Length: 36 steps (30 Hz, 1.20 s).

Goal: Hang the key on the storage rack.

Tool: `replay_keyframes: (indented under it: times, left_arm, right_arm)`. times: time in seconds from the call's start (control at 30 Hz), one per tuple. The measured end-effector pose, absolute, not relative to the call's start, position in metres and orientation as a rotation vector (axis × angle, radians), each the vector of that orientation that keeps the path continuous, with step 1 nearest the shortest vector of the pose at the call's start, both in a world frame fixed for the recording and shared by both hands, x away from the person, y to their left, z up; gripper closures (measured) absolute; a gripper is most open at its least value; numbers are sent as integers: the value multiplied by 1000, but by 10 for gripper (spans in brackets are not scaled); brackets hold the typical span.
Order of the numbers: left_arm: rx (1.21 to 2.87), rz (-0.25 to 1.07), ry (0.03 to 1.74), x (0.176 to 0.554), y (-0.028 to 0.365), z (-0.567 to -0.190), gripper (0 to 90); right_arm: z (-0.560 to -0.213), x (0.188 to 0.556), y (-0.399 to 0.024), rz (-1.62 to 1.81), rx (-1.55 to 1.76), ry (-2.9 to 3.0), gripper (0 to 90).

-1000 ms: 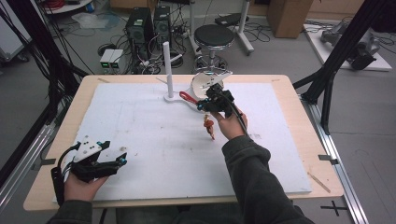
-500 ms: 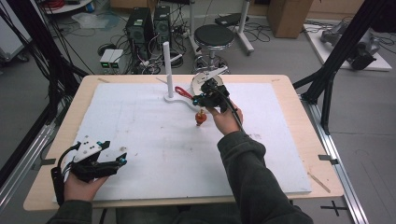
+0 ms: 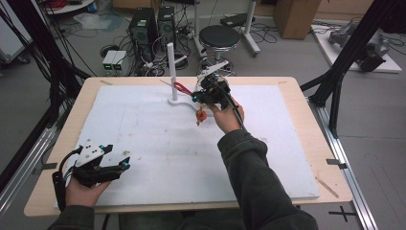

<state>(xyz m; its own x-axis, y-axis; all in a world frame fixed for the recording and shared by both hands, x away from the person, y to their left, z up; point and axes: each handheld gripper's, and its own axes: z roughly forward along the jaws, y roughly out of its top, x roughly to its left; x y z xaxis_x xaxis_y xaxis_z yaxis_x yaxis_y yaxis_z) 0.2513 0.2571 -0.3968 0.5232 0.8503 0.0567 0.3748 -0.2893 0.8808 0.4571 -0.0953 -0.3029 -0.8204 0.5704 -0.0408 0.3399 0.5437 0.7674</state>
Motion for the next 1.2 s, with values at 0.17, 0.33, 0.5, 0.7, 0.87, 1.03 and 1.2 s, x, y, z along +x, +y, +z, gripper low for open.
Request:
replay_keyframes:
  times: [0.17,0.33,0.5,0.7,0.87,1.03,1.2]
  left_arm:
    - [1882,677,1006,251,257,-397,254]
    - [1882,677,1005,251,257,-397,254]
    - [1883,678,1006,251,258,-397,254]
    - [1885,677,1005,251,258,-397,254]
    - [1881,677,1005,251,257,-397,254]
    - [1882,677,1004,251,258,-397,254]
    - [1876,675,1010,251,258,-397,254]
  right_arm:
    - [-299,459,-91,1143,746,2493,857]
    - [-296,461,-88,1146,747,2488,857]
    - [-295,463,-86,1148,748,2485,857]
    - [-294,466,-82,1152,745,2477,856]
    - [-290,469,-78,1151,745,2463,856]
    - [-288,471,-71,1145,740,2461,856]
    - [-288,473,-66,1135,739,2460,856]
